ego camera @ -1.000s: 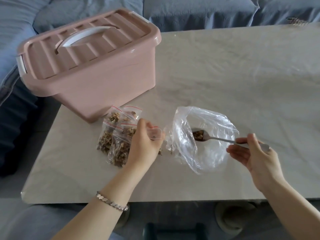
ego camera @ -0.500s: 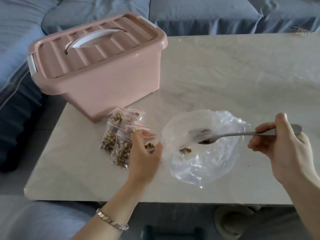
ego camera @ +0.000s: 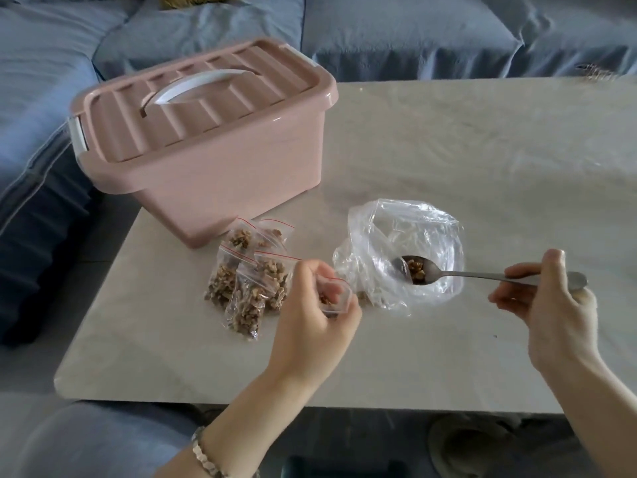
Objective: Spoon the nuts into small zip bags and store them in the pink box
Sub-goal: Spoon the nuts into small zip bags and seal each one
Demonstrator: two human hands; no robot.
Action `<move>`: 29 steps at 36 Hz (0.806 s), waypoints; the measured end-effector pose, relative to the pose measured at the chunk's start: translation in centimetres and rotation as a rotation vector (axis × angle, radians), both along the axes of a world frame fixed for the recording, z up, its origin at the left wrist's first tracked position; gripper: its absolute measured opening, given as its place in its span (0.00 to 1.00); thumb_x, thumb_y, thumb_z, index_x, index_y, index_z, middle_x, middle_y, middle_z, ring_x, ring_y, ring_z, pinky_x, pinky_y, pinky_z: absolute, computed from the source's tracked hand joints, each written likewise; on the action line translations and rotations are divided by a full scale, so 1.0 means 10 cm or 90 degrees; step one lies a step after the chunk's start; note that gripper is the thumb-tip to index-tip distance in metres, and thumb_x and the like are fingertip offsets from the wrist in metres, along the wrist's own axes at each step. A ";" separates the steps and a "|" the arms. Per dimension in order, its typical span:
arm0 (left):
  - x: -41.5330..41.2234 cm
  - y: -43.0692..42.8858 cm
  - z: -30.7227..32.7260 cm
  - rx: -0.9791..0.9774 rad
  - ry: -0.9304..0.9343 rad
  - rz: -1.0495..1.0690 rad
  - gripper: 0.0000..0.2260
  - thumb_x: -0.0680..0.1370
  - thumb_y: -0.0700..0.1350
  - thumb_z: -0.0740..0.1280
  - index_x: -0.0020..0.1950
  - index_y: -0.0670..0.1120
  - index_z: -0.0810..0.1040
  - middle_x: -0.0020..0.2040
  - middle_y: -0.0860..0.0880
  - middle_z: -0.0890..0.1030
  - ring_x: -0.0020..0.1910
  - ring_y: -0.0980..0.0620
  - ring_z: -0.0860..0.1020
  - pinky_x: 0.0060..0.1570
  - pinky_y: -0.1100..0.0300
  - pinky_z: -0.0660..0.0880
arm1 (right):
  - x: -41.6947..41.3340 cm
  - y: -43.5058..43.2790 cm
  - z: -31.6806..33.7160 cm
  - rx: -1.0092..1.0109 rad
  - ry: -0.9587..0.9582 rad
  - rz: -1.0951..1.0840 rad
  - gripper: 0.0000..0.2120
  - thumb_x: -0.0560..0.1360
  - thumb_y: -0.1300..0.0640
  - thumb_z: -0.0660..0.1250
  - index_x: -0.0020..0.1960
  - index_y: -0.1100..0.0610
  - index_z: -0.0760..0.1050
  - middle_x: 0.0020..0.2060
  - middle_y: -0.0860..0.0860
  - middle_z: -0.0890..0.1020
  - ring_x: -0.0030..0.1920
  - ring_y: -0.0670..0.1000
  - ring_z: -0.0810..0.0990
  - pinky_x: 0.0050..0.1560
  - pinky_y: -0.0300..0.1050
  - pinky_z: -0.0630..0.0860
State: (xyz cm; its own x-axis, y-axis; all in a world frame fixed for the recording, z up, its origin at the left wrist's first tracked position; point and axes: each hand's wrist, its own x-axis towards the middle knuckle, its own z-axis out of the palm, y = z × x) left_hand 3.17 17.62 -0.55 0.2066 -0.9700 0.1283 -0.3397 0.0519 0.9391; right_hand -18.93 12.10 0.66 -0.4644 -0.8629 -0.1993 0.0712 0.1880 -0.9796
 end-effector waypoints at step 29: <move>-0.03 -0.23 -0.42 -0.028 -0.147 0.004 0.19 0.68 0.50 0.69 0.53 0.49 0.66 0.44 0.54 0.76 0.46 0.53 0.79 0.45 0.54 0.77 | 0.69 0.24 0.57 -0.400 0.586 0.446 0.30 0.79 0.41 0.49 0.31 0.59 0.75 0.24 0.51 0.75 0.25 0.54 0.74 0.23 0.47 0.69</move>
